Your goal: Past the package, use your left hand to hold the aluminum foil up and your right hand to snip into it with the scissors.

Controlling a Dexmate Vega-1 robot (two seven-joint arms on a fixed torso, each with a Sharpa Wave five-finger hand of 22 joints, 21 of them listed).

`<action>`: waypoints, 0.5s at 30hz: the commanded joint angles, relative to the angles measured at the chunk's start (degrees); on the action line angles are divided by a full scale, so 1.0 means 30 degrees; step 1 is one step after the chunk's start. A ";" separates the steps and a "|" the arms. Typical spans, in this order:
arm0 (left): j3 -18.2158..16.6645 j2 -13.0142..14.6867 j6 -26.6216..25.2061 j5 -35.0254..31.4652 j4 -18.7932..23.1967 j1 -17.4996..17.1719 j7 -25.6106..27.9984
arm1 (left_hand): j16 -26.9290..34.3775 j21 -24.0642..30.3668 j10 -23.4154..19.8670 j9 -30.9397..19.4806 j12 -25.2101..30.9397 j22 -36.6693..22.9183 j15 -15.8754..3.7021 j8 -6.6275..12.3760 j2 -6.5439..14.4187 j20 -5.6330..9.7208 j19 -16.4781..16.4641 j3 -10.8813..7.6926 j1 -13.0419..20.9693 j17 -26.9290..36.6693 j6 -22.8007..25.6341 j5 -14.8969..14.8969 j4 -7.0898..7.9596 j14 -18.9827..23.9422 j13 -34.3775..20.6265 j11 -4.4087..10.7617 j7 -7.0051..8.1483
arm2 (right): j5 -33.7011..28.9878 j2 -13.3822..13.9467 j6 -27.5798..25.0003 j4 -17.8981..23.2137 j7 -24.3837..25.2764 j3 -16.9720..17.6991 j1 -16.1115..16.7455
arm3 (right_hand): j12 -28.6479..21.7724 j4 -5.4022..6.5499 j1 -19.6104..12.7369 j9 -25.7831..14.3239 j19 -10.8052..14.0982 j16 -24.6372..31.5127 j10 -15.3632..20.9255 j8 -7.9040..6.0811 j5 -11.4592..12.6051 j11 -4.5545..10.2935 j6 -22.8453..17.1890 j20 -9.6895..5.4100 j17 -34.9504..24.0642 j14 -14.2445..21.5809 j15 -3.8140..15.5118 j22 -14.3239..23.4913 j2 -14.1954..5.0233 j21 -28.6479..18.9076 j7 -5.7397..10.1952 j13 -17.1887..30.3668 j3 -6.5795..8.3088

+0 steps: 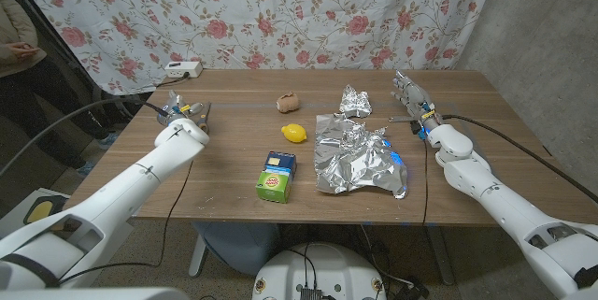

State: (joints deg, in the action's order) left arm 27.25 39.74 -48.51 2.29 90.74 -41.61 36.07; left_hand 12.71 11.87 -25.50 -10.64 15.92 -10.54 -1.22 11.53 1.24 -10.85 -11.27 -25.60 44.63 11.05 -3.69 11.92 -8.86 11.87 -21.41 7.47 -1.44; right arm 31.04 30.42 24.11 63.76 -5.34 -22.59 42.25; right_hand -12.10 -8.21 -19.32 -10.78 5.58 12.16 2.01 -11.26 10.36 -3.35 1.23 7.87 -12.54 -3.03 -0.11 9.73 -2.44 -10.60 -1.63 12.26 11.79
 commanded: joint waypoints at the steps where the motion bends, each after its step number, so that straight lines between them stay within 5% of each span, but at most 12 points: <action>1: -0.0031 0.0031 0.0387 0.0433 -0.0325 0.0113 -0.0234 | 0.0012 0.0007 -0.0019 -0.0073 0.0055 -0.0061 0.0122 0.0022 0.0130 -0.0059 0.0045 0.0042 0.0038 0.0106 -0.0106 0.0065 0.0013 -0.0037 -0.0108 -0.0010 -0.0025 | 0.0008 -0.0093 0.0116 -0.0270 -0.0087 -0.0044 -0.0165 | -0.0015 0.0088 -0.0180 -0.0046 0.0041 0.0145 0.0065 -0.0032 0.0029 0.0063 -0.0099 0.0010 -0.0021 0.0019 -0.0087 0.0054 -0.0041 -0.0126 0.0051 0.0019 0.0117; 15: 0.0181 0.0035 0.0741 0.0595 -0.0960 0.0300 -0.0297 | 0.0021 0.0010 -0.0113 -0.0070 0.0056 -0.0061 0.0172 0.0045 0.0110 -0.0069 0.0057 0.0186 -0.0061 0.0112 -0.0060 0.0029 0.0053 -0.0063 -0.0206 0.0003 -0.0082 | -0.0081 -0.0195 0.0181 -0.0654 -0.0199 -0.0151 -0.0395 | -0.0021 0.0091 -0.0187 -0.0047 0.0055 0.0144 0.0081 -0.0038 0.0028 -0.0010 -0.0119 0.0073 -0.0020 0.0009 -0.0094 0.0054 -0.0039 -0.0129 0.0023 0.0019 0.0110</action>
State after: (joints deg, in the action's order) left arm 27.26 39.77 -47.37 3.49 89.23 -41.12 35.65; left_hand 12.71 11.87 -25.49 -10.65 15.92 -10.54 -0.91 11.53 1.23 -10.84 -11.27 -25.35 44.63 11.05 -3.69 11.92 -8.60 11.56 -21.80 7.47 -1.44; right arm 31.04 30.10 24.47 62.65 -5.66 -22.82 41.54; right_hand -12.10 -8.21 -19.32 -10.78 5.58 12.16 2.01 -11.26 10.36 -3.35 1.23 7.87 -12.54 -3.03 -0.12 9.73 -2.44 -10.60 -1.63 12.26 11.79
